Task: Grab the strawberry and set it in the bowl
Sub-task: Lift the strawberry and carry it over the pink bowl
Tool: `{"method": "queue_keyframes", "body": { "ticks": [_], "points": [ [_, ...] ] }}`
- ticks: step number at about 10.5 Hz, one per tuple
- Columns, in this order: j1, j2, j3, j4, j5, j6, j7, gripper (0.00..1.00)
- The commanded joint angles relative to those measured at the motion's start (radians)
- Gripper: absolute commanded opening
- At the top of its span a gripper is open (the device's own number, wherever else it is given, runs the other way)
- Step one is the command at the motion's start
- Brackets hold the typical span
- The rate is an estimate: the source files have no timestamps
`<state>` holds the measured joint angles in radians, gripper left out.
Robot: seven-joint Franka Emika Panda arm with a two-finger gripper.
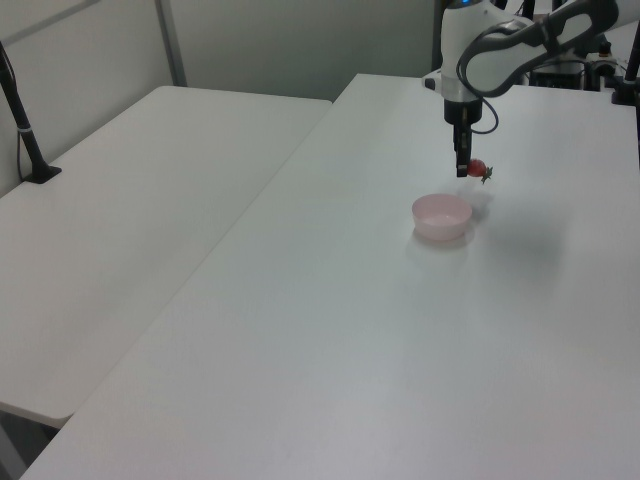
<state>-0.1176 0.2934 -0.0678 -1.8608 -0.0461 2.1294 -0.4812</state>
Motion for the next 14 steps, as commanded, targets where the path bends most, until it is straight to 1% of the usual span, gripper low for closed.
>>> {"method": "queue_keyframes", "body": {
  "ticks": [1, 3, 4, 6, 7, 9, 11, 12, 13, 14],
  "points": [
    [0.006, -0.059, 0.072, 0.058, 0.037, -0.118, 0.085, 0.36],
    [0.036, -0.047, 0.121, 0.078, 0.037, -0.117, 0.194, 0.36],
    [0.065, -0.036, 0.129, 0.078, 0.035, -0.111, 0.240, 0.36],
    [0.134, -0.005, 0.129, 0.081, 0.028, -0.100, 0.309, 0.36],
    [0.139, 0.016, 0.129, 0.086, 0.025, -0.097, 0.311, 0.38],
    [0.134, 0.056, 0.129, 0.107, 0.023, -0.077, 0.311, 0.47],
    [0.122, 0.058, 0.128, 0.109, 0.022, -0.077, 0.300, 0.51],
    [0.115, 0.056, 0.128, 0.107, 0.023, -0.077, 0.305, 0.65],
    [0.113, 0.046, 0.128, 0.109, 0.026, -0.080, 0.311, 0.74],
    [0.113, 0.015, 0.128, 0.109, 0.032, -0.089, 0.314, 0.91]
  ]
}}
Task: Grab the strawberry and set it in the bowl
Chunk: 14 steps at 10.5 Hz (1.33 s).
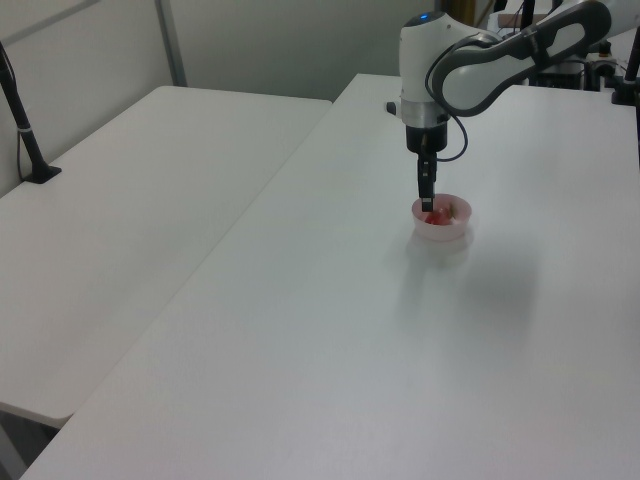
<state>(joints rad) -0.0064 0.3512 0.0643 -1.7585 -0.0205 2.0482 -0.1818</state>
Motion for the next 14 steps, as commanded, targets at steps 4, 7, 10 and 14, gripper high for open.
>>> {"method": "queue_keyframes", "body": {
  "ticks": [4, 7, 10, 14],
  "points": [
    [-0.021, -0.190, -0.020, 0.074, 0.007, -0.205, 0.146, 1.00],
    [-0.063, -0.312, -0.038, 0.148, 0.004, -0.411, 0.147, 1.00],
    [-0.049, -0.392, -0.066, 0.172, 0.007, -0.543, 0.227, 1.00],
    [0.008, -0.414, -0.123, 0.163, 0.014, -0.460, 0.246, 1.00]
  ]
}}
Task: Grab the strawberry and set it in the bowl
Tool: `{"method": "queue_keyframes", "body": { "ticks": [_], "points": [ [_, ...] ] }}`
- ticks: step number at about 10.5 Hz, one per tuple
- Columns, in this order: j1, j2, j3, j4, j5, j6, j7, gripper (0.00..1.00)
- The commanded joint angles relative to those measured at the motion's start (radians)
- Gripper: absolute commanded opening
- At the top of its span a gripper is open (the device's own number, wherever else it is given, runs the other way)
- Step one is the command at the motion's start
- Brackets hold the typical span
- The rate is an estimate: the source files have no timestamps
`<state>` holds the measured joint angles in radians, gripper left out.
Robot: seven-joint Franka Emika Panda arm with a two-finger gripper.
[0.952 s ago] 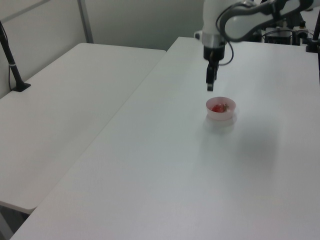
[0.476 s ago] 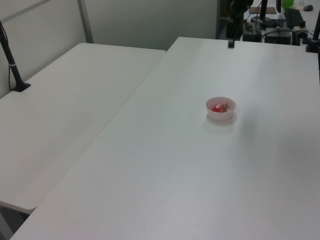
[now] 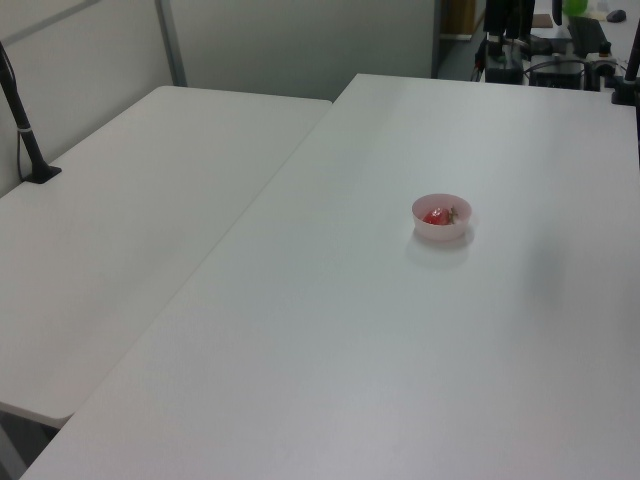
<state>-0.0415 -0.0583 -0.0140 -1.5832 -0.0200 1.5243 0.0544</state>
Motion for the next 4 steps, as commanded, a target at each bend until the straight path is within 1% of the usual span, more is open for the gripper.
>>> {"method": "queue_keyframes", "body": {
  "ticks": [1, 4],
  "points": [
    [0.037, -0.005, -0.044, -0.015, 0.012, 0.094, 0.002, 1.00],
    [0.032, 0.003, -0.044, -0.014, 0.014, 0.100, -0.048, 1.00]
  ]
}}
